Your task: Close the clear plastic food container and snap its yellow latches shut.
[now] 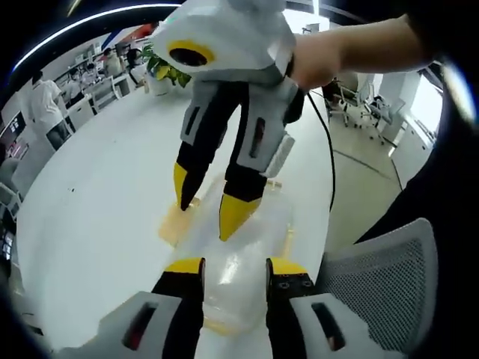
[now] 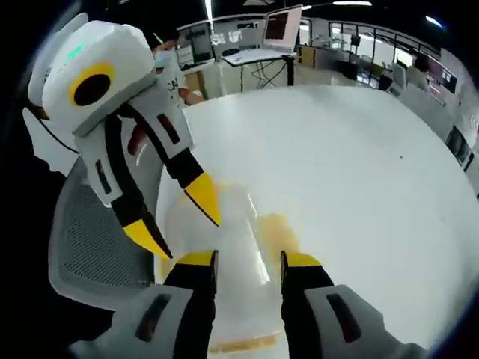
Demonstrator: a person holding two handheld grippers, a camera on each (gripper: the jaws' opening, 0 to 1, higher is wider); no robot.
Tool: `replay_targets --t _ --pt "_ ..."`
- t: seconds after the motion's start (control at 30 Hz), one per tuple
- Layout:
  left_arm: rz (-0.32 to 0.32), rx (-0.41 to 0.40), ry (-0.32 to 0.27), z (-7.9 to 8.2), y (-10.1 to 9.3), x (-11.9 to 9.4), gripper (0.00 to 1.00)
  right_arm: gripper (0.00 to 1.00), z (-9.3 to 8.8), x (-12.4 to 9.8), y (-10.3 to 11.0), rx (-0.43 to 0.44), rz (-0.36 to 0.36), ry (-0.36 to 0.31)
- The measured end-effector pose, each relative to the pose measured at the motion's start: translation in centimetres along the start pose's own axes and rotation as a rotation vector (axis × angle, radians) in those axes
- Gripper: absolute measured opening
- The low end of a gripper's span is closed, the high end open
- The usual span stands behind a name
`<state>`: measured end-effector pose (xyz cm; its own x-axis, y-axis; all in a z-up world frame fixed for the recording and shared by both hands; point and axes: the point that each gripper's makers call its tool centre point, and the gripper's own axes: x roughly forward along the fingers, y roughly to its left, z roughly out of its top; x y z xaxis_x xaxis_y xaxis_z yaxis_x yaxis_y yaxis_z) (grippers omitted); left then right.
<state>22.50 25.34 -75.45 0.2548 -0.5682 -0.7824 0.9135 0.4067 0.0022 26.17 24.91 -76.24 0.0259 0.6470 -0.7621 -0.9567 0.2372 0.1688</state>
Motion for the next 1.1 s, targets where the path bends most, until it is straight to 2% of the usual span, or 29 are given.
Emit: replay_targets --t 0.07,0.17,0.2,0.3,0.37,0.5,0.57,0.73,0.87,0.97,1.0,1.1 --pt "-0.003 -0.001 -0.002 0.0 -0.1 0.1 0.27 0.32 -0.2 0.2 0.1 -0.008 0.010 0.015" --pt "-0.008 0.005 0.009 -0.1 -0.3 0.4 0.27 0.32 -2.1 0.6 -0.4 -0.040 0.002 0.112" --pt "-0.012 0.005 0.010 -0.2 -0.3 0.4 0.28 0.32 -1.2 0.8 0.0 0.008 0.028 0.056" --pt "-0.023 -0.001 0.011 0.0 -0.4 0.5 0.28 0.33 -1.4 0.7 -0.4 -0.012 0.019 0.078" --pt "-0.042 -0.010 0.014 0.0 -1.0 0.7 0.35 0.33 -1.4 0.7 -0.2 -0.027 0.022 0.081" --pt "-0.063 0.051 0.049 -0.7 -2.3 1.1 0.36 0.31 -1.4 0.8 0.0 -0.027 0.031 0.086" --pt "-0.044 0.087 0.047 -0.8 -2.5 1.3 0.37 0.31 -1.3 0.8 0.1 -0.035 0.029 0.086" --pt "-0.025 0.086 0.045 -0.5 -2.9 1.5 0.39 0.31 -1.2 0.8 0.1 -0.049 0.034 0.098" --pt "0.036 0.205 0.089 -0.5 -2.7 1.7 0.40 0.30 -1.0 1.0 0.2 -0.075 0.047 0.125" --pt "0.093 0.223 0.117 -0.8 -2.7 1.9 0.45 0.30 -1.0 1.0 0.4 -0.115 0.066 0.155" --pt "0.107 0.246 0.134 -1.0 -2.6 1.9 0.44 0.31 -1.0 1.0 0.3 -0.144 0.071 0.165" --pt "0.157 0.326 0.165 -1.3 -2.5 2.2 0.46 0.31 -0.9 1.2 0.3 -0.161 0.095 0.205"
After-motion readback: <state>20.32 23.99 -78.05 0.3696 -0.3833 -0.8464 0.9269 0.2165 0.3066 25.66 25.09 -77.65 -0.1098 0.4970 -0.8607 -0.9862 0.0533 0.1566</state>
